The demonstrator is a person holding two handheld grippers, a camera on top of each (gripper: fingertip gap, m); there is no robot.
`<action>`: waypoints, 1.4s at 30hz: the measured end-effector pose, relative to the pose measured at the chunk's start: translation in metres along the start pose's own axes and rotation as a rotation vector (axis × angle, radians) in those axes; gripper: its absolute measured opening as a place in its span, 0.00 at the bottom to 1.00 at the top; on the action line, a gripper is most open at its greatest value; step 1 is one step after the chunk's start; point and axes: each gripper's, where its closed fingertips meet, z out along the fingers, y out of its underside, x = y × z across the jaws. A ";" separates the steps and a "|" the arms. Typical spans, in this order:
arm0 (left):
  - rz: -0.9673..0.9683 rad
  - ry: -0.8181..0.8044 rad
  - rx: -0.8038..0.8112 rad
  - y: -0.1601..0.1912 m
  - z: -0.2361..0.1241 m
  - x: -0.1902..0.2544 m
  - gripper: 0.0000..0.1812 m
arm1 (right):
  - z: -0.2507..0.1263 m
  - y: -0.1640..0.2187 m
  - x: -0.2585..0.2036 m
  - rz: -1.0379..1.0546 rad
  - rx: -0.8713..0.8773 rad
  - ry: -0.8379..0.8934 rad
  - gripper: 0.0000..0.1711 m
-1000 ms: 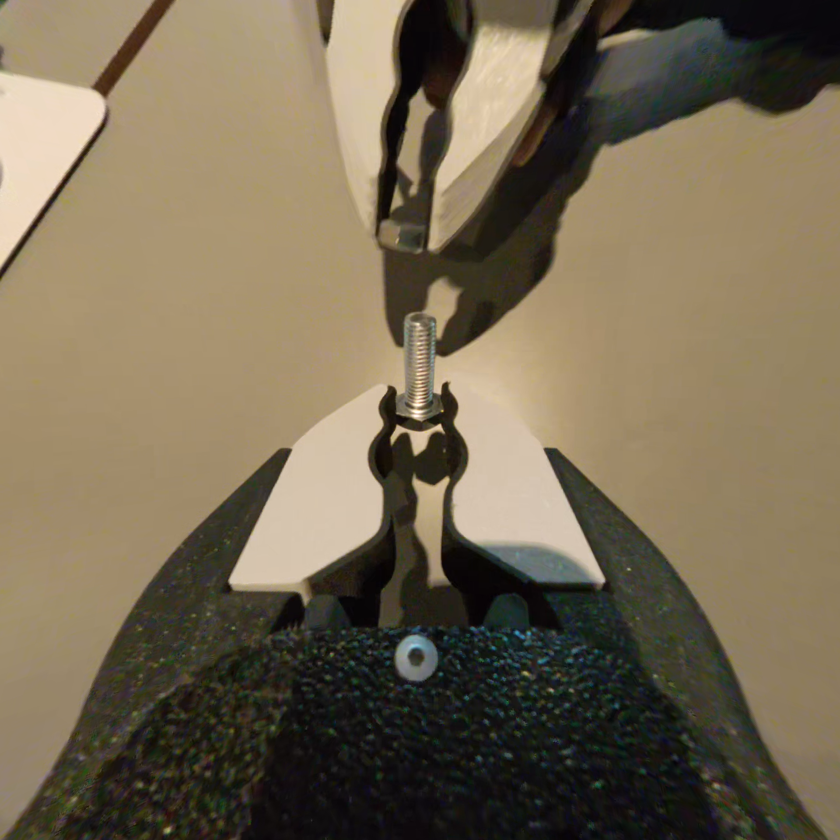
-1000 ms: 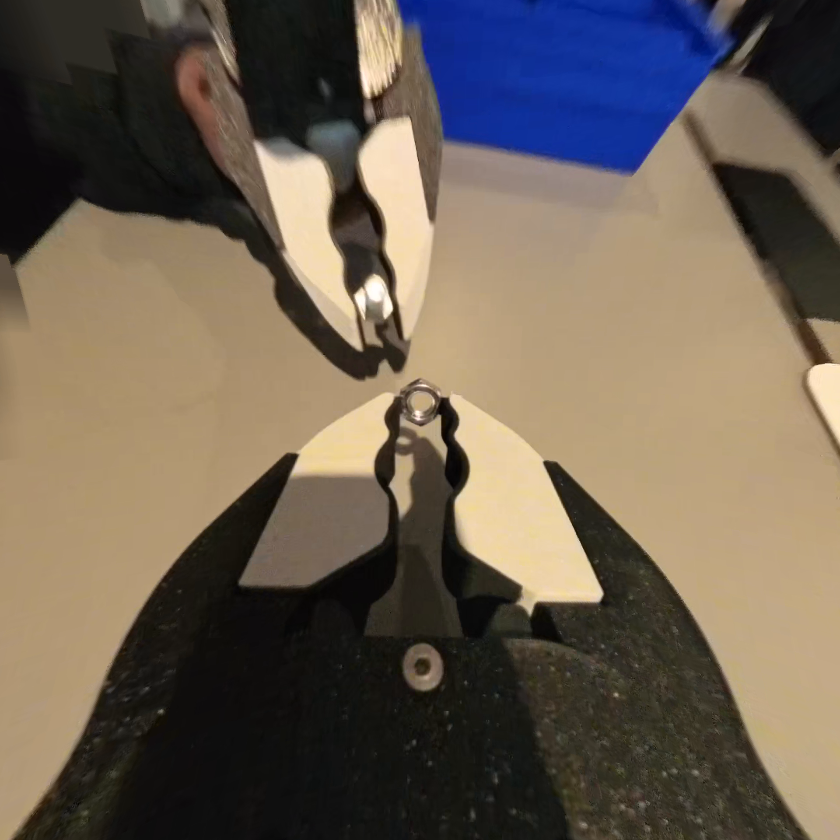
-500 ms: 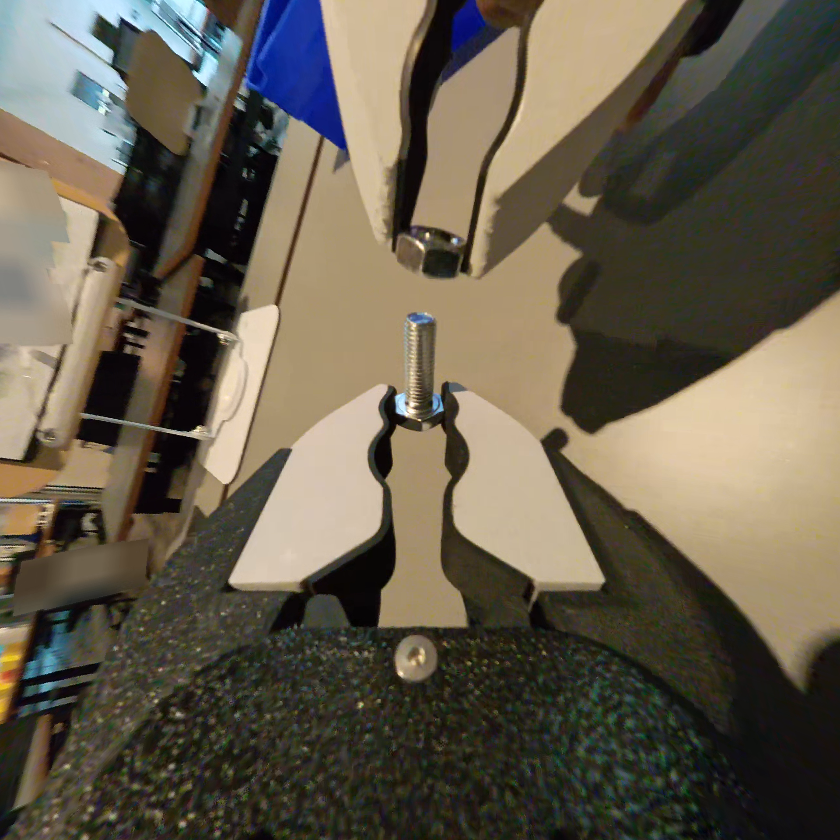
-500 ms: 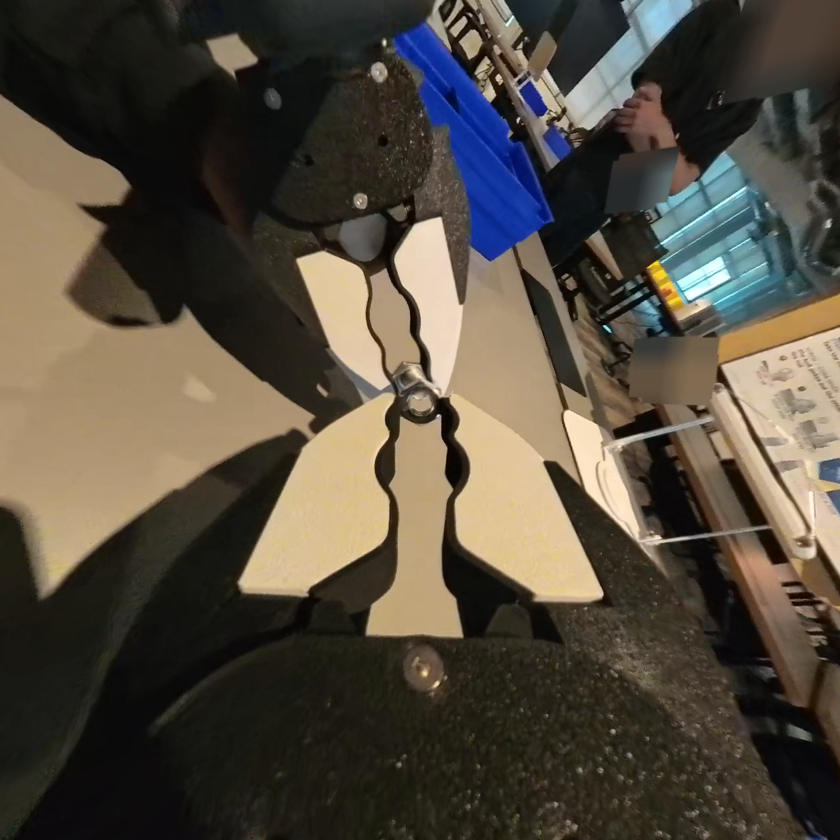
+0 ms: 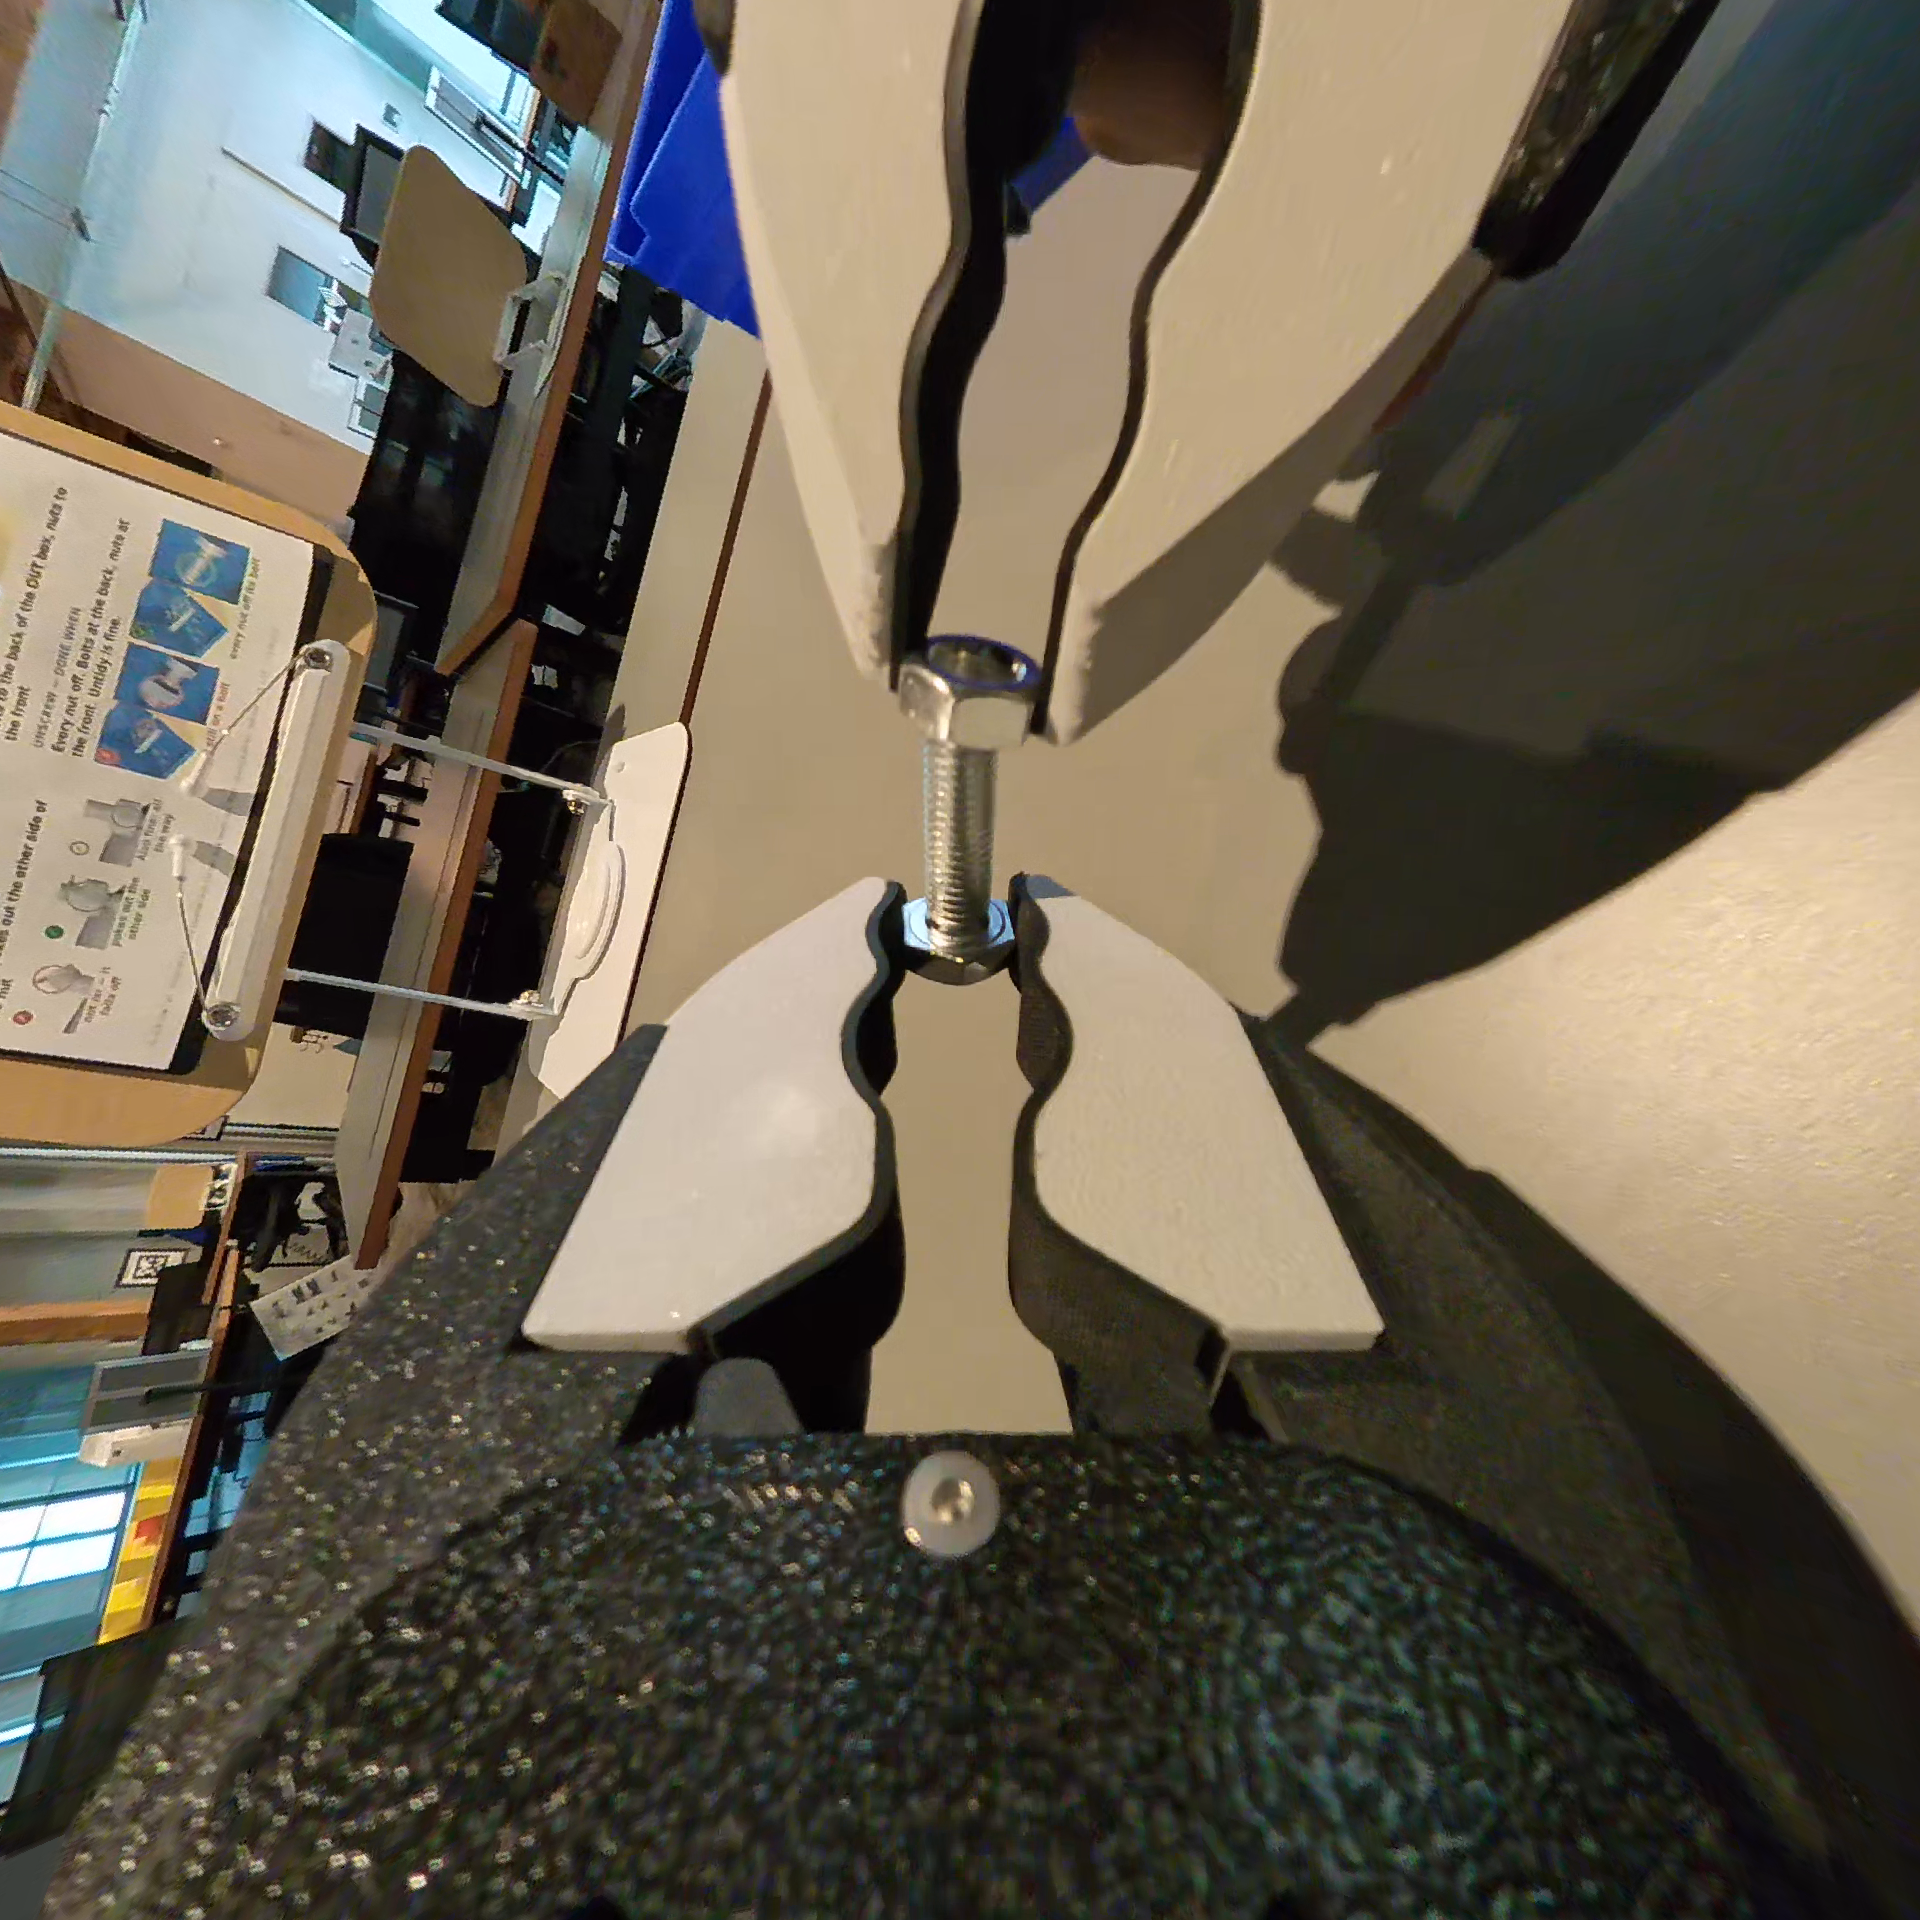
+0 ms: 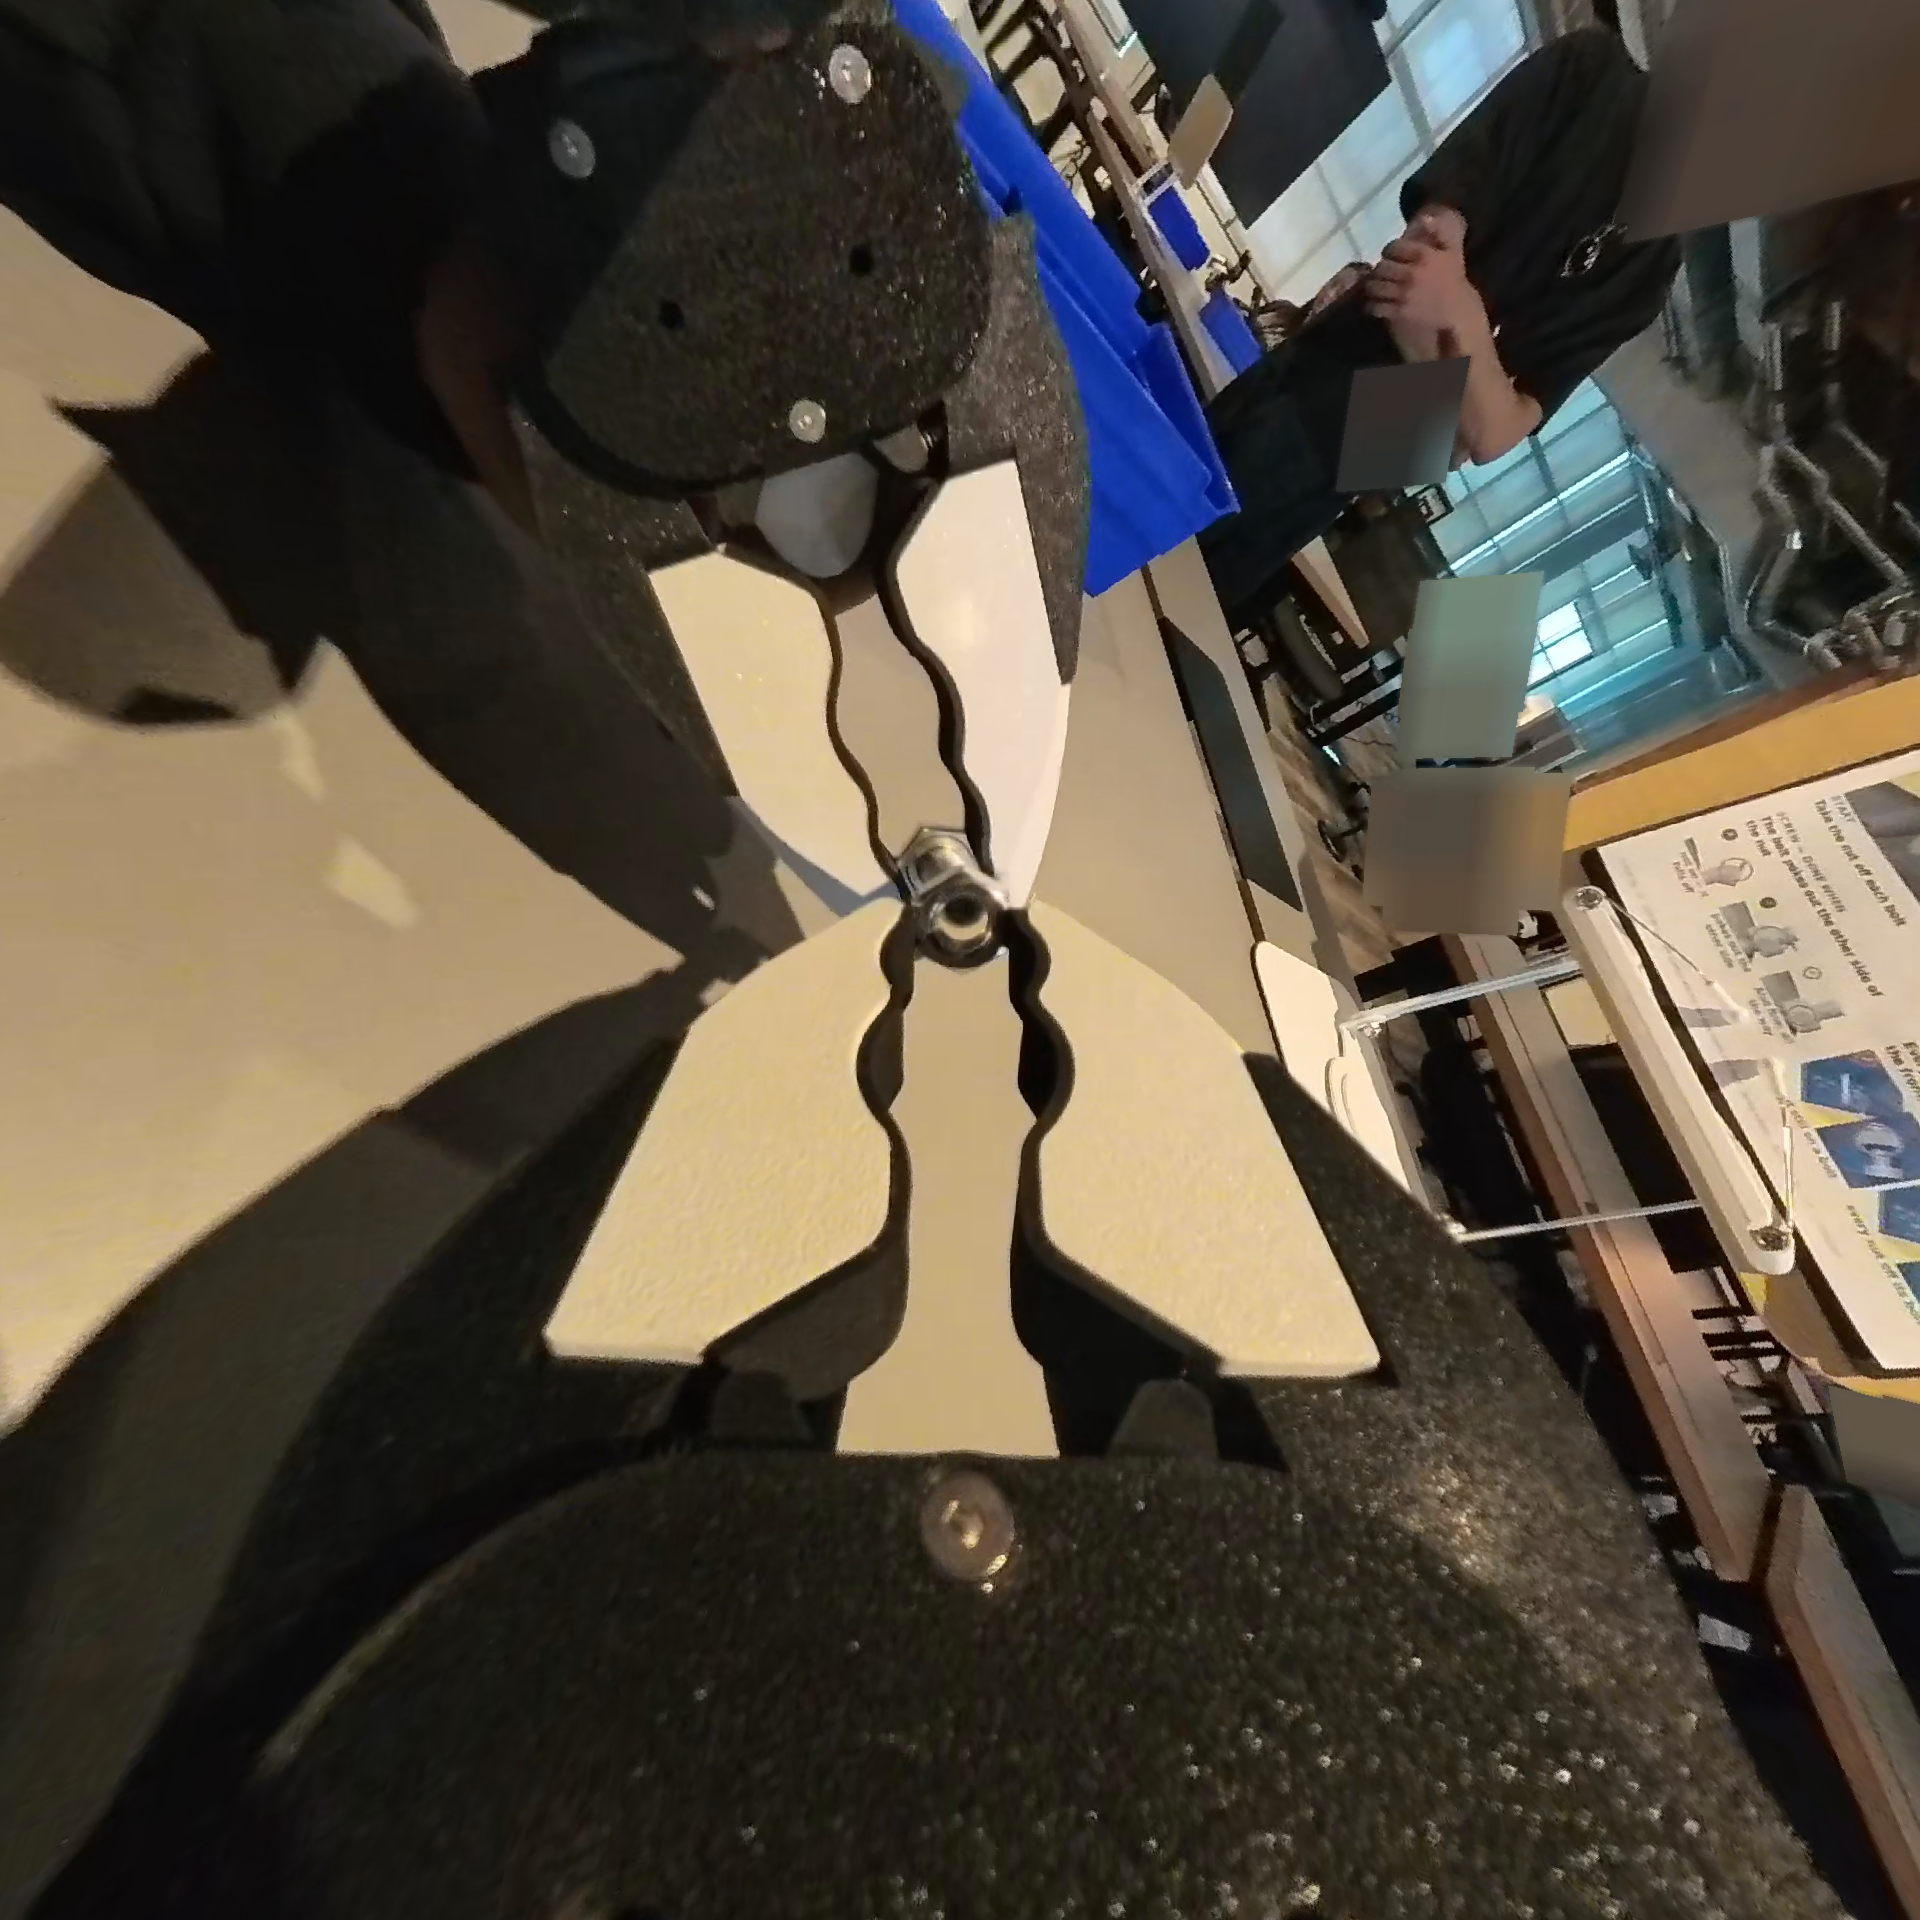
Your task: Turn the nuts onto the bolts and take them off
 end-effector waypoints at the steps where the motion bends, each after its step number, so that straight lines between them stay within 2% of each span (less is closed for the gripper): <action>1: 0.003 -0.001 0.001 -0.001 0.000 0.000 0.10 | 0.001 0.000 0.000 -0.001 0.000 0.000 0.10; 7: 0.020 -0.022 -0.010 -0.001 0.000 -0.001 0.10 | 0.002 -0.001 0.000 0.001 -0.002 0.009 0.10; 11: 0.052 -0.075 -0.035 0.001 -0.002 -0.007 0.10 | 0.003 -0.002 0.002 0.073 0.003 0.030 0.10; 20: 0.146 -0.216 -0.133 0.004 -0.006 -0.021 0.10 | 0.007 -0.001 0.009 0.536 0.061 0.085 0.10; 25: 0.120 -0.197 -0.132 0.004 -0.004 -0.019 0.10 | 0.006 0.001 0.010 0.713 0.096 0.085 0.10; 34: -0.059 -0.055 -0.055 0.000 0.003 -0.005 0.10 | 0.010 0.003 0.008 0.582 0.051 0.109 0.11; 42: 0.000 -0.083 -0.088 0.004 0.003 -0.006 0.10 | 0.012 0.005 0.005 0.588 0.026 0.096 0.10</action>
